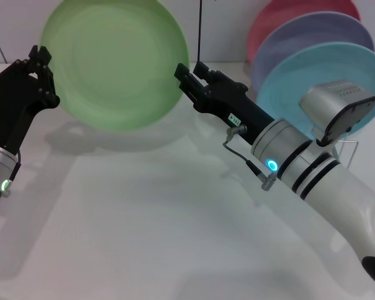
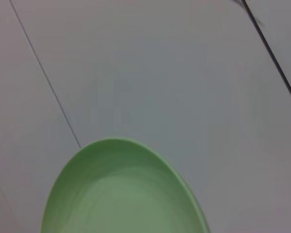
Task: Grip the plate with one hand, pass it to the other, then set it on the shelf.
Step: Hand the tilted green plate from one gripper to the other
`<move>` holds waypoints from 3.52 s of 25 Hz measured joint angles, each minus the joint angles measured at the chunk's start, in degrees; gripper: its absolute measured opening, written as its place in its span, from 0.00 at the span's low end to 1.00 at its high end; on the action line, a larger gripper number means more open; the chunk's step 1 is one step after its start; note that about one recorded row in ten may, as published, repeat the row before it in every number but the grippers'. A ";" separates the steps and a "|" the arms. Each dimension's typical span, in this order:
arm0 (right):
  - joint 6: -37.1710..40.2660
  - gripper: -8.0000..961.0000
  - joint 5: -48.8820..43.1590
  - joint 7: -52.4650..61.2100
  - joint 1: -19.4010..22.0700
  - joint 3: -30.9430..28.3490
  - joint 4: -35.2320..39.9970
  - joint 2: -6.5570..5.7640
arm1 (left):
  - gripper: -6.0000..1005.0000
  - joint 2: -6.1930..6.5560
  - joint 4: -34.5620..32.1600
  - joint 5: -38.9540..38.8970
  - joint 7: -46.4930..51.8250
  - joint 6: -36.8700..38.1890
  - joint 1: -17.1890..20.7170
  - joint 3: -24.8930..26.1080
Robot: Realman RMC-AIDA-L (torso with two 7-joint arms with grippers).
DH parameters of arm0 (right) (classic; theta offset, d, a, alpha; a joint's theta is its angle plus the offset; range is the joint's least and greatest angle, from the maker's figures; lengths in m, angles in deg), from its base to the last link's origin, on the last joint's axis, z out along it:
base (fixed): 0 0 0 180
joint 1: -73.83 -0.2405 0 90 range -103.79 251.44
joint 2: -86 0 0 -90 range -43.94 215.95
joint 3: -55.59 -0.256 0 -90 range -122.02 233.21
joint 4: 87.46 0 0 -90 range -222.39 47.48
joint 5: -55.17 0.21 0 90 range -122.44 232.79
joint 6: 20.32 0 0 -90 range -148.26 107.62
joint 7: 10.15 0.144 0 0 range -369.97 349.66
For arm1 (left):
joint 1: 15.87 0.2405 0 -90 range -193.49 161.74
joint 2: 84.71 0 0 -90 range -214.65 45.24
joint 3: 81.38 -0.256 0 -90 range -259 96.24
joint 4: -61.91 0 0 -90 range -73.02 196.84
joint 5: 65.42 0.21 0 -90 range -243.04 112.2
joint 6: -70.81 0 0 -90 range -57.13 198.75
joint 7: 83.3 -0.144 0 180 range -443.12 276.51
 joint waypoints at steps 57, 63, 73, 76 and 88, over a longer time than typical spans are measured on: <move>0.01 0.21 0.13 0.32 0.25 -0.10 -0.83 0.08 | 0.04 0.00 1.74 -0.34 -3.17 0.22 -0.39 1.53; 0.01 0.21 0.17 0.31 0.25 -0.77 -0.55 0.08 | 0.04 0.00 2.01 -0.45 -3.42 -0.32 -0.16 1.90; 0.01 0.21 0.18 0.31 -0.03 -0.79 -0.48 0.08 | 0.04 0.00 2.02 -0.40 -3.46 -1.61 0.33 1.94; 0.01 0.21 0.18 0.31 -0.07 -0.79 -0.62 0.08 | 0.04 0.00 2.03 -0.32 -3.47 -1.54 0.33 1.94; 0.01 0.21 0.18 0.31 -0.43 -0.38 -0.94 0.08 | 0.04 0.00 2.02 -0.22 -3.56 -1.14 0.09 1.95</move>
